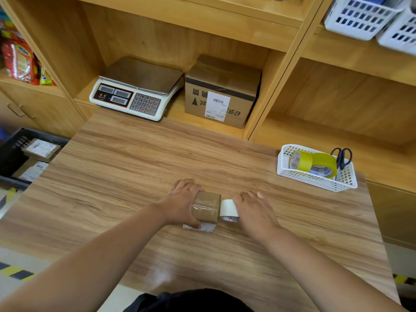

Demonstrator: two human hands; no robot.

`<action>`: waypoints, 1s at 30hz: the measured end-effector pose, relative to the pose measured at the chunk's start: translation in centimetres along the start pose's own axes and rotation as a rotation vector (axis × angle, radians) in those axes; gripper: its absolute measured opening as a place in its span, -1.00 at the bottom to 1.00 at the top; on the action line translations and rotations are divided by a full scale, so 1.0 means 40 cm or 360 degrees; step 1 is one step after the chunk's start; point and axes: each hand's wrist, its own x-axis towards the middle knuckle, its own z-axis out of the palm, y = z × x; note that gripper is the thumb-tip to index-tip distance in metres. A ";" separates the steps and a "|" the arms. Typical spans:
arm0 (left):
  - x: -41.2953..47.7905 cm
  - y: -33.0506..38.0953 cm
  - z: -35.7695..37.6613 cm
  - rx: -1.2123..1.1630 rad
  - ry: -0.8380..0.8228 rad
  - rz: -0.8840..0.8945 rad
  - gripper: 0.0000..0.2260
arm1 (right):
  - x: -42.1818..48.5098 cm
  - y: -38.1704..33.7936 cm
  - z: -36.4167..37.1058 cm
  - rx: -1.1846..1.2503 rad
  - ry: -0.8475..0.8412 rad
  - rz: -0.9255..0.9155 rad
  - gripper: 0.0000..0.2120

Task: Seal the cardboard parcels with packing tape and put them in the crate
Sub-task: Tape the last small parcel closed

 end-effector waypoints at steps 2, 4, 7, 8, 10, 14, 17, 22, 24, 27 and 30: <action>0.008 0.019 -0.006 0.0294 -0.0020 0.0068 -0.11 | 0.003 -0.002 -0.003 -0.0003 0.0016 0.0014 -0.57; 0.020 0.051 -0.001 0.0543 -0.0016 0.0169 -0.10 | 0.005 -0.008 -0.007 0.0018 0.0059 0.0000 -0.58; 0.039 0.101 0.020 0.0762 0.0054 0.0263 -0.14 | 0.003 -0.015 -0.015 0.0072 0.0156 -0.0036 -0.57; 0.044 0.109 0.026 0.0768 0.0083 0.0262 -0.18 | 0.003 -0.017 -0.020 0.0102 0.0184 -0.0044 -0.56; 0.048 0.110 0.033 0.0662 0.0145 0.0231 -0.26 | 0.002 -0.016 -0.025 0.0183 0.0212 -0.0037 -0.54; 0.030 0.093 0.013 0.0000 0.0178 0.0189 -0.27 | -0.006 0.007 -0.045 0.0651 0.0357 0.0218 -0.47; 0.007 0.073 -0.002 -0.0544 0.0122 0.0089 -0.20 | -0.002 0.018 -0.080 0.1410 0.0214 0.0599 -0.45; -0.004 0.020 0.036 -0.0992 0.0027 0.0020 -0.19 | 0.016 -0.001 -0.087 0.1654 -0.0141 0.0497 -0.67; -0.009 -0.005 0.062 -0.1059 0.0004 0.0032 -0.20 | 0.024 -0.029 -0.082 0.1542 -0.0240 0.0411 -0.70; -0.021 -0.038 0.093 -0.1112 0.0015 0.0007 -0.21 | 0.033 -0.071 -0.069 0.1466 -0.0320 0.0350 -0.71; -0.032 -0.059 0.113 -0.1195 0.0013 -0.0028 -0.35 | 0.043 -0.104 -0.057 0.1438 -0.0370 0.0313 -0.72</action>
